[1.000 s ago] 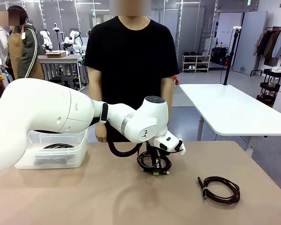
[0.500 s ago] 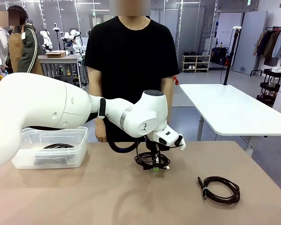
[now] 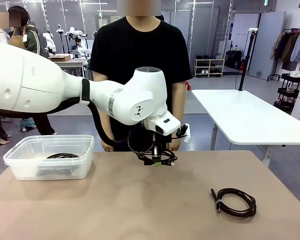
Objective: Organize and store the cables.
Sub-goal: Place the USB Extension Cable into the Organizing box.
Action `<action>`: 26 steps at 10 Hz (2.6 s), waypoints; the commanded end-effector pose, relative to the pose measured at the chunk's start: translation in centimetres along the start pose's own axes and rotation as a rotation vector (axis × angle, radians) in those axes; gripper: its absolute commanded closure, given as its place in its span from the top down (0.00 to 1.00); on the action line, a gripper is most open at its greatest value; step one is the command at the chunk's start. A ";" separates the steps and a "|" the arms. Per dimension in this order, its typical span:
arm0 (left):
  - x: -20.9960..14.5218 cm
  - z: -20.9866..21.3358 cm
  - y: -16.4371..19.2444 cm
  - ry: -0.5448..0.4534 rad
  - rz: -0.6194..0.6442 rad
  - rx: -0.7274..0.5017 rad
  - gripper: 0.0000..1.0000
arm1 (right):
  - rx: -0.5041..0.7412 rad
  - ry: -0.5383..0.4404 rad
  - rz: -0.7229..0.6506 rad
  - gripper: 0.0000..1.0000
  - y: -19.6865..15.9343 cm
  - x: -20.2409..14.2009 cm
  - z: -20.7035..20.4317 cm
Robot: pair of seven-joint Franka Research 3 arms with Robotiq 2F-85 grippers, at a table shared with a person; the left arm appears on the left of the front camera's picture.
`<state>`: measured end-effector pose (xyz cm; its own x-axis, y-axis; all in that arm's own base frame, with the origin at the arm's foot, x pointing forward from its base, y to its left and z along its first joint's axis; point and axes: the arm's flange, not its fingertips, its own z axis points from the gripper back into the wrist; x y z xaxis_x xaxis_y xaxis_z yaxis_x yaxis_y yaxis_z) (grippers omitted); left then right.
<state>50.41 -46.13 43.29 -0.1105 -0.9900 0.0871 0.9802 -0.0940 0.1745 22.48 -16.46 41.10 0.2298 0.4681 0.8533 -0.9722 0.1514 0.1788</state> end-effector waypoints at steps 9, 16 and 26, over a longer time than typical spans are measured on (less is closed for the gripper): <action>-0.7 -0.2 -0.7 -0.008 0.007 0.002 0.16 | -0.005 -0.004 0.006 1.00 0.1 -0.1 0.1; -20.4 13.1 -0.5 -0.072 -0.149 0.002 0.16 | -0.005 -0.004 0.006 1.00 0.1 -0.1 0.1; -43.3 7.4 4.1 -0.171 0.082 0.021 0.16 | -0.005 -0.004 0.006 1.00 0.1 -0.1 0.1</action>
<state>56.89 -3.28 47.07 -0.0357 -0.9716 0.2339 0.9830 0.0080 0.1834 22.45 -16.48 41.09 0.2300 0.4670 0.8538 -0.9721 0.1523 0.1786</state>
